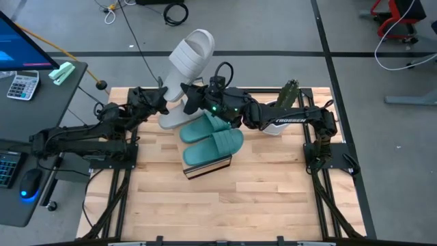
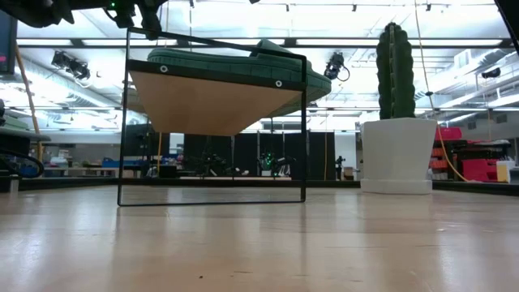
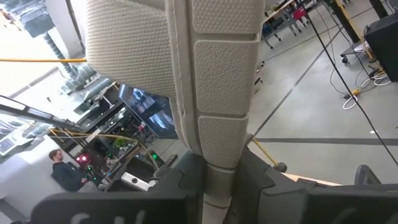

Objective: Pick and place slides into the shelf
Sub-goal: Put the white slipper on the shelf

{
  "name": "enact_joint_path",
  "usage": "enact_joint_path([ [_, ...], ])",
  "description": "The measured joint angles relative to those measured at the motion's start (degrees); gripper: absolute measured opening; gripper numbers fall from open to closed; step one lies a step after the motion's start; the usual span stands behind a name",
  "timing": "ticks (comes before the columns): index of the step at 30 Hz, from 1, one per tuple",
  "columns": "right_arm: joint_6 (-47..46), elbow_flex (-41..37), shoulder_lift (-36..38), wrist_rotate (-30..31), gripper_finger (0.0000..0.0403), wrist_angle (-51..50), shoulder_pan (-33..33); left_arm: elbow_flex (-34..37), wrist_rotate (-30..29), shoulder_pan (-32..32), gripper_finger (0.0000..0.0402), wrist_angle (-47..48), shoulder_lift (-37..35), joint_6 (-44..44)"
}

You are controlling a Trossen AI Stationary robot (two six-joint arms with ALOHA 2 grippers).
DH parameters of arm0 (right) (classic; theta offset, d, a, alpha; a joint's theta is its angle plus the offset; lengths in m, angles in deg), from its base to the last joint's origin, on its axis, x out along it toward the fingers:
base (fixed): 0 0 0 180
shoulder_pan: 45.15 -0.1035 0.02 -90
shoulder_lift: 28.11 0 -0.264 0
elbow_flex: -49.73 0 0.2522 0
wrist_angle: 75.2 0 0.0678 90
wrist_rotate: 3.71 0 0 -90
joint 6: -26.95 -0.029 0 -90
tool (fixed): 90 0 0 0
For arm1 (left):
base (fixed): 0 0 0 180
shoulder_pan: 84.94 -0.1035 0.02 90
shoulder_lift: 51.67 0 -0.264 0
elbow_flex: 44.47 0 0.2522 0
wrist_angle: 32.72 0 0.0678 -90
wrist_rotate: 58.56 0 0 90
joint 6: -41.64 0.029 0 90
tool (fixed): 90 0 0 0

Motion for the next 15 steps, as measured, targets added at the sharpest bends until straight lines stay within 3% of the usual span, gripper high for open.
enact_joint_path([
  [6, 0.1, 0.0, 0.0, 0.2, 0.0053, 0.0, -0.3, 0.0, 0.1, 0.0, 0.0072, 0.0, 0.0, 0.7],
  [11, -0.9, 0.0, 0.1, -1.8, 0.0053, 0.0, 0.0, 0.0, 0.1, 0.0, 0.007, -0.3, -0.1, 1.9],
  [15, -1.1, 0.0, 0.1, -2.3, 0.0113, -0.1, 0.0, 0.0, 0.1, -0.2, 0.0074, -0.2, -0.3, 4.1],
])
